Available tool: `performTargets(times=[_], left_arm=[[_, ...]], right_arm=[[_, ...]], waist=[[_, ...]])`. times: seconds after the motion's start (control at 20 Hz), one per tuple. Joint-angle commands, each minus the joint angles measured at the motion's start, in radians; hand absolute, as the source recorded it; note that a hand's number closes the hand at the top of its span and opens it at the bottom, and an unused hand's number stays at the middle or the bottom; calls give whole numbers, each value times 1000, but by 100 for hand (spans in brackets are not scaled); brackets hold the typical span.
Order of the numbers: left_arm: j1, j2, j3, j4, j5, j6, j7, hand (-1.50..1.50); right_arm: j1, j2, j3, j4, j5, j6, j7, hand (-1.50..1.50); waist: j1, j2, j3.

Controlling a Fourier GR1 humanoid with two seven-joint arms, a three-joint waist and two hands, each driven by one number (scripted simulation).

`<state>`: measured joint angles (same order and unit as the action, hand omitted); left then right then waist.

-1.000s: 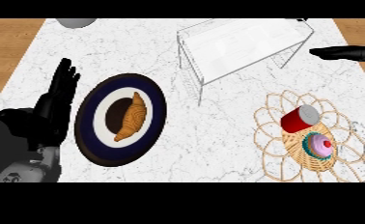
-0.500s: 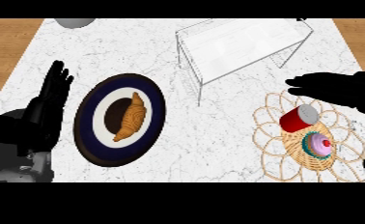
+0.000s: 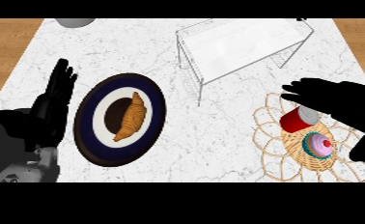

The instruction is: Pick the can from the placemat and place it in the tiered shelf

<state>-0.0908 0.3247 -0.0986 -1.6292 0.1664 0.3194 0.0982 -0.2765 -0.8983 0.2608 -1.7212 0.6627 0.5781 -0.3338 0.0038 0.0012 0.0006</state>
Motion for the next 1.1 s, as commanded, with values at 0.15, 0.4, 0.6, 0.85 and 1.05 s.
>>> performTargets(times=[0.15, 0.4, 0.6, 0.85, 1.05], left_arm=[[44, 6, 47, -32, 5, -64, -1, 0], [-10, -14, 51, -65, -16, -53, 82, 0], [78, -41, 27, -127, -78, -39, 70, 0], [52, -57, 72, -104, -65, -81, 71, 0], [35, -84, 81, -62, -88, -90, 48, 0]], right_arm=[[-43, 70, -27, 232, 135, -80, -148, -150], [-126, 177, -13, 321, 196, -70, -151, -150], [-75, 147, -46, 433, 278, -169, -277, -150], [-31, 283, -15, 388, 360, -184, -200, -150], [-119, 275, -67, 499, 377, -173, -311, -150]], waist=[[5, 0, 0], [9, 0, 0], [7, 0, 0], [2, -1, 0], [4, -1, -1]])
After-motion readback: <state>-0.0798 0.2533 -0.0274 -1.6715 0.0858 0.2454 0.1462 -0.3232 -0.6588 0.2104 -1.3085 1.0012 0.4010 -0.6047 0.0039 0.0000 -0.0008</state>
